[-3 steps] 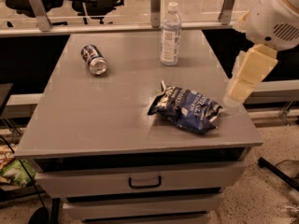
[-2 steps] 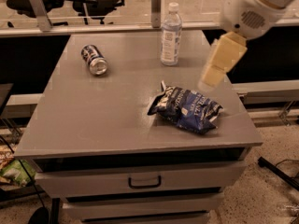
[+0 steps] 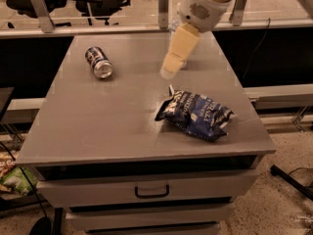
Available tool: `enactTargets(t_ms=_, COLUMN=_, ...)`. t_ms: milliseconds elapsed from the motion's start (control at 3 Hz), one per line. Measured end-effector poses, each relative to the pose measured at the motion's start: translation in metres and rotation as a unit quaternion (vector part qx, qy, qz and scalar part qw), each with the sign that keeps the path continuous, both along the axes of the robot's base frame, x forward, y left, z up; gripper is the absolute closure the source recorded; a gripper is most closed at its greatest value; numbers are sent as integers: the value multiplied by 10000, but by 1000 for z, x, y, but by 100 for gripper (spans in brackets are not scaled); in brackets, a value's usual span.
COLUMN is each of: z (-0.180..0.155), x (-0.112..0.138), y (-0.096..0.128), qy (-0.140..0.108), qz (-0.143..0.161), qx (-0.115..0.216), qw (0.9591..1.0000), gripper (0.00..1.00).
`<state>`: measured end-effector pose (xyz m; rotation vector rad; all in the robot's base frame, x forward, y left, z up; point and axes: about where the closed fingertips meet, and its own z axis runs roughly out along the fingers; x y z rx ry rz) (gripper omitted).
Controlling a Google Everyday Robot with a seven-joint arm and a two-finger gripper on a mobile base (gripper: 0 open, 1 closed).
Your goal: Place pepsi can upright
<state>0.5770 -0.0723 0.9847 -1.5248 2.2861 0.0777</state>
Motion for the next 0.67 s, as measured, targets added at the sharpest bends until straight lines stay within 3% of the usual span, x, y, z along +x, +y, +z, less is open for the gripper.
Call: enactTargets(t_ms=667, z=-35, x=54, y=71, qy=469, qz=-229, qx=-250, qw=9983, gripper=0)
